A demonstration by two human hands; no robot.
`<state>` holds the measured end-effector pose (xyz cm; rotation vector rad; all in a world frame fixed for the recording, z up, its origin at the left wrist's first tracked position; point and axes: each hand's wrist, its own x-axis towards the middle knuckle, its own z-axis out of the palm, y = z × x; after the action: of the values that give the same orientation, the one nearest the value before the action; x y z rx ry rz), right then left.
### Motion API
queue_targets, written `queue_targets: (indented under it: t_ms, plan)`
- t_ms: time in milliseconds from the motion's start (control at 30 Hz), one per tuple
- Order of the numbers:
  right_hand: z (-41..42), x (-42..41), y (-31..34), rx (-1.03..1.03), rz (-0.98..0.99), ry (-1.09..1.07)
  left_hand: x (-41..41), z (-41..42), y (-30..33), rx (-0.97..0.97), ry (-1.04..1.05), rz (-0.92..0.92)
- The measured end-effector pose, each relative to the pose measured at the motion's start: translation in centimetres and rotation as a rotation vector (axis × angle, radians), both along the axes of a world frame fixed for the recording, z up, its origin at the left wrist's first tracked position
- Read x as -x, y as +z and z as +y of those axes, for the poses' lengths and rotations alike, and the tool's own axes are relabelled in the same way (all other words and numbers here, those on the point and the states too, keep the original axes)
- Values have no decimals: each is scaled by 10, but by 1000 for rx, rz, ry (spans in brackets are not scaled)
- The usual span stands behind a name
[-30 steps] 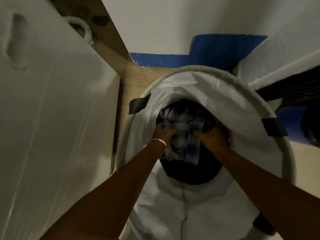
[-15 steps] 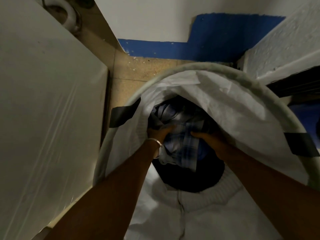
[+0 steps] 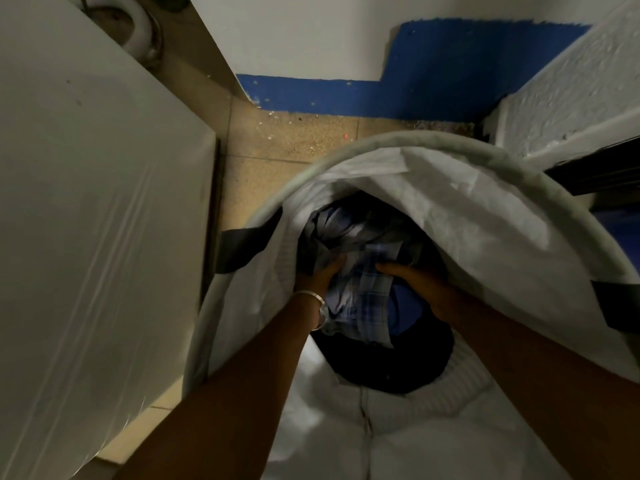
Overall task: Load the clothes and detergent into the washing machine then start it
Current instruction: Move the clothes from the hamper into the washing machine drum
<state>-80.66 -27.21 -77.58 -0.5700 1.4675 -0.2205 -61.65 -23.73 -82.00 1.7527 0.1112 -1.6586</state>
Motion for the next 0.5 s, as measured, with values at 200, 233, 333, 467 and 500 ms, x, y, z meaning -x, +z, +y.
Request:
queue_targets:
  t_ms: [200,233,333,467,500]
  plan:
    - [0,3,-11,-98,-23,-26,-9,29,-66,-35,-43,113]
    - [0,4,-15,-98,-6,-41,-8,33,-81,-42,-50,150]
    - [2,6,-19,-86,13,-68,-3,24,-48,-79,-91,189]
    - [4,6,-15,-97,-47,-65,-9,29,-43,-148,-68,298]
    - [4,5,-14,-101,-65,-76,-6,28,-39,-167,-92,279]
